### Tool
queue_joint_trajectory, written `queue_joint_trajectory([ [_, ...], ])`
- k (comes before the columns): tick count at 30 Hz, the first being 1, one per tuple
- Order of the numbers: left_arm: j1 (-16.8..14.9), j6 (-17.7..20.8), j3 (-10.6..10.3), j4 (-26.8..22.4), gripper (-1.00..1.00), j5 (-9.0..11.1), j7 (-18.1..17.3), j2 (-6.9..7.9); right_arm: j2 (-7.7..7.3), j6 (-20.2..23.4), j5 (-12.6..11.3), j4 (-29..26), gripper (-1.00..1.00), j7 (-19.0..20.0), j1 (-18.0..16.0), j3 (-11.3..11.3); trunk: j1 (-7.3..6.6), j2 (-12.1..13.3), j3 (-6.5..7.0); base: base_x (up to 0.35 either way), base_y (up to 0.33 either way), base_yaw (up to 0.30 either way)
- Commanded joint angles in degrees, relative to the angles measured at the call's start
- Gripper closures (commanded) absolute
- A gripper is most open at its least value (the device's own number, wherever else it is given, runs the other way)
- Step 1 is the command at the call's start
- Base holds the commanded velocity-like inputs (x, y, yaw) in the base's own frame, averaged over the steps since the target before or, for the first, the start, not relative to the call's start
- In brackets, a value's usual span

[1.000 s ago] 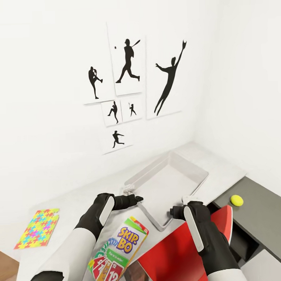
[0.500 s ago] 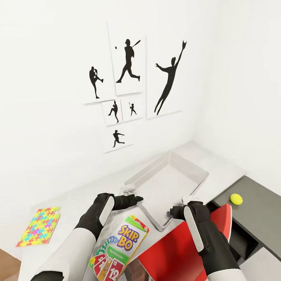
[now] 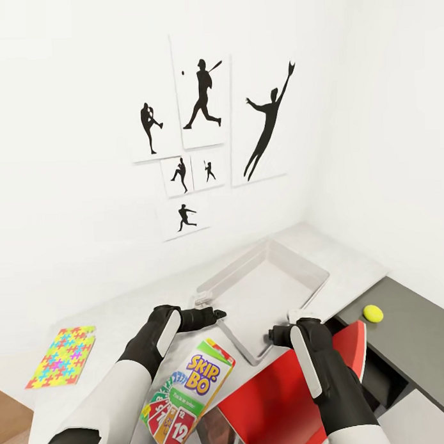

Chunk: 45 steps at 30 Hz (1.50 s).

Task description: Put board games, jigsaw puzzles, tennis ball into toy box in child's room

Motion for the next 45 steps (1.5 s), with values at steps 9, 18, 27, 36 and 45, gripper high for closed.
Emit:
queue_joint_trajectory([
  [9, 0.0, 2.3, 0.0, 0.0, 1.00, 1.1, 0.1, -0.08, 0.08, -2.1, -3.7, -0.1, 1.00, -0.3, -0.1, 0.1, 0.03, -0.1, -0.83, 0.000, 0.000, 0.000],
  [18, 0.0, 2.3, 0.0, 0.0, 1.00, 1.1, 0.1, -0.08, 0.08, -2.2, -3.7, -0.1, 1.00, -0.3, -0.1, 0.1, 0.03, -0.1, -1.56, 0.000, 0.000, 0.000],
  [27, 0.0, 2.3, 0.0, 0.0, 1.00, 1.1, 0.1, -0.08, 0.08, -2.2, -3.7, -0.1, 1.00, -0.3, -0.1, 0.1, 0.03, -0.1, -2.29, 0.000, 0.000, 0.000],
  [36, 0.0, 2.3, 0.1, 0.0, 1.00, 1.1, 0.1, -0.08, 0.08, -2.2, -3.7, -0.1, 1.00, -0.3, -0.1, 0.0, 0.03, -0.1, -2.92, 0.000, 0.000, 0.000],
  [45, 0.0, 2.3, 0.1, 0.0, -1.00, 1.1, 0.1, -0.08, 0.08, -2.4, -3.7, -0.2, 1.00, -0.3, -0.1, 0.1, 0.03, -0.1, -2.98, 0.000, 0.000, 0.000],
])
